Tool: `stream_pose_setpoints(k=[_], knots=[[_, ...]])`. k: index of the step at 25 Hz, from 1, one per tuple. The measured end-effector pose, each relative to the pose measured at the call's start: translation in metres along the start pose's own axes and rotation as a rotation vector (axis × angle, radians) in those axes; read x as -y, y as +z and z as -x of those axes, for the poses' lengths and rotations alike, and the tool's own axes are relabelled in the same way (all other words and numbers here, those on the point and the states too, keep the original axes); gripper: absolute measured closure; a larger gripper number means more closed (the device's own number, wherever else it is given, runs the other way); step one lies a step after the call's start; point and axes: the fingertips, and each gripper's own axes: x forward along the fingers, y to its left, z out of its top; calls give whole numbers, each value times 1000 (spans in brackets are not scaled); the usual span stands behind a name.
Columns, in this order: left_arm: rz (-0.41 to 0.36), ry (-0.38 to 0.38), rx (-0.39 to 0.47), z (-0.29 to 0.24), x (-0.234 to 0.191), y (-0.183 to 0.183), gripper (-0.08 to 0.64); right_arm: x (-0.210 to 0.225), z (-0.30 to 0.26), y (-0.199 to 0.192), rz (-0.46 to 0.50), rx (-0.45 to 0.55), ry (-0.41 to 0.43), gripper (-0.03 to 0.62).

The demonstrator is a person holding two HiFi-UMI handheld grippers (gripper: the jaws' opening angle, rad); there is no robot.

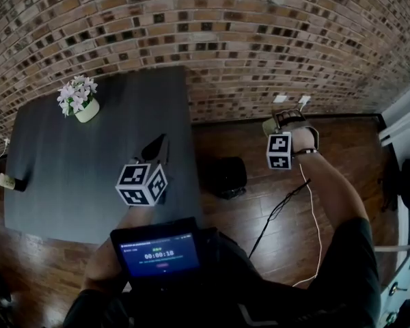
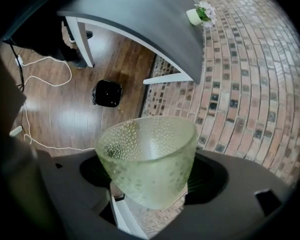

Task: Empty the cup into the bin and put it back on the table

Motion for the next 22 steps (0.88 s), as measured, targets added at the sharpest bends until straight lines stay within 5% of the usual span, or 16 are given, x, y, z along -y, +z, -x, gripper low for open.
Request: stream_pose_setpoints(k=[3, 13, 22], knots=[[5, -3, -4, 2, -1, -1, 568, -2, -2, -2, -9, 0, 10, 192], [-12, 12, 16, 13, -10, 10, 568, -3, 3, -7, -287, 54, 36, 192], [-50, 37, 63, 45, -27, 29, 568, 6, 29, 8, -937, 290, 104, 192]])
